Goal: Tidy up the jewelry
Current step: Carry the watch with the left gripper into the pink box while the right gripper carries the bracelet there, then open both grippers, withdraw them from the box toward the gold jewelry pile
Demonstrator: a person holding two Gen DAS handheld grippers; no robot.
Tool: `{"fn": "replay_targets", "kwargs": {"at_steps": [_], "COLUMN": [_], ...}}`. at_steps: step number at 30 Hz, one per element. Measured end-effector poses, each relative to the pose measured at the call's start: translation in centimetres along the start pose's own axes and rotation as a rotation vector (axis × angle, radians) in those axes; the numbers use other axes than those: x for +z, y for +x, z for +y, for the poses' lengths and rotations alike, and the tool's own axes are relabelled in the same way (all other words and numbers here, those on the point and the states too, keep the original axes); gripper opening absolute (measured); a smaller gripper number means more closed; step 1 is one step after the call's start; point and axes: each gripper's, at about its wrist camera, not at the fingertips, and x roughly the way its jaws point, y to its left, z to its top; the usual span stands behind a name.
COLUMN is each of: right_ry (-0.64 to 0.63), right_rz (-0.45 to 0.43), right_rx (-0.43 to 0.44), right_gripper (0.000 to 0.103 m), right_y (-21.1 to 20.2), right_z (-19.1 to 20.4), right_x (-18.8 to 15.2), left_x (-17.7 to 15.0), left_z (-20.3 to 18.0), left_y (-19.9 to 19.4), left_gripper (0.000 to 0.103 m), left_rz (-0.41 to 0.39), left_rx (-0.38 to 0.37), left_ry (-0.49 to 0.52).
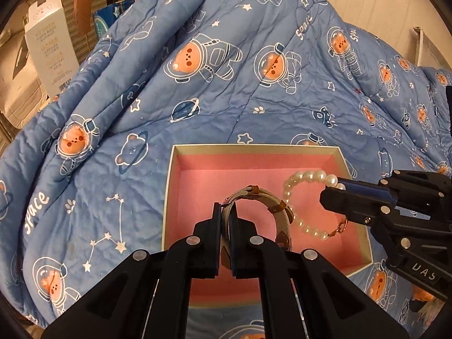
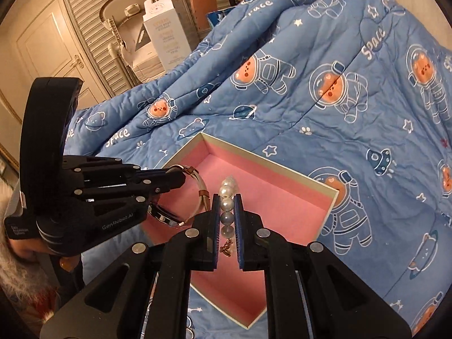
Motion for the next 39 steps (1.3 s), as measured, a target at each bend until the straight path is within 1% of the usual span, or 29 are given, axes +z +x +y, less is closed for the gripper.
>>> {"fn": "replay_targets", "kwargs": {"at_steps": [3,6,8,13,16,19,21,22,23,25,27,30,31,32,33,34,35,36,37,39], "right_ry": [0.044,0.035,0.026,-0.037,-0.081,-0.102,-0.116,-0.122,-0.128,-0.131,-0.129,-0.138,-0.137,-0.132,-0.125,-0.119,-0.116,-0.115,-0.116,-0.122], "right_rz": [0.043,0.053,0.061,0.073,0.070,0.074,0.076,0.076,0.073,0.073,0.073,0.058,0.053,0.048,0.042,0.032,0.012,-0.017,-0.043,-0.061], "right_rx": [-0.012,-0.079,-0.107,-0.167,-0.200,-0.213,-0.221,-0.227,-0.228,-0.228,-0.231,-0.229,-0.223,-0.217,-0.212,-0.206,-0.199,-0.196,-0.197,-0.192], "right_gripper": [0.010,0.010,0.010,0.010,0.010,0.010,0.010,0.010,0.010,0.011,0.011,0.012,0.012,0.012,0.018,0.024,0.043,0.057,0.059,0.059], "right_y": [1.8,3.0,3.5,4.2,4.4,4.7,4.7,4.7,4.7,4.7,4.7,4.3,4.1,3.9,3.6,3.3,2.8,2.1,1.4,0.3], "right_z": [-1.2,-1.9,-2.3,-2.2,-1.9,-1.8,-1.7,-1.6,-1.6,-1.5,-1.6,-1.5,-1.4,-1.3,-1.3,-1.1,-0.9,-0.6,-0.3,0.4], "right_x": [0.3,0.6,0.9,1.3,1.0,0.7,0.5,0.4,0.4,0.3,0.3,0.3,0.3,0.2,0.1,0.0,-0.2,-0.5,-0.7,-1.3], "left_x": [0.4,0.7,0.8,1.1,1.4,1.5,1.6,1.6,1.7,1.8,1.9,2.1,2.1,2.1,2.0,1.7,1.3,0.9,0.3,-1.1], "left_z": [0.4,0.4,0.5,0.6,0.4,0.4,0.3,0.3,0.3,0.2,0.2,0.3,0.4,0.5,0.5,0.6,0.8,1.0,1.0,0.9], "left_y": [1.8,2.9,3.4,4.2,4.4,4.1,3.8,3.5,3.2,2.5,2.0,0.7,0.1,-0.4,-1.2,-1.7,-2.4,-2.9,-3.4,-4.5], "left_gripper": [0.005,0.005,0.005,0.005,0.005,0.008,0.014,0.022,0.033,0.040,0.041,0.046,0.051,0.059,0.063,0.070,0.078,0.081,0.085,0.089], "left_rz": [0.032,0.046,0.046,0.052,0.046,0.037,0.027,0.016,0.001,-0.030,-0.040,-0.075,-0.093,-0.114,-0.142,-0.164,-0.188,-0.204,-0.219,-0.251], "left_rx": [-0.004,0.039,0.049,0.060,0.054,0.046,0.042,0.044,0.049,0.049,0.050,0.056,0.064,0.076,0.089,0.095,0.098,0.101,0.107,0.126], "left_ry": [-0.021,-0.007,0.000,0.003,0.014,0.026,0.029,0.031,0.031,0.028,0.025,0.027,0.030,0.031,0.028,0.022,0.013,0.007,0.006,0.018]}}
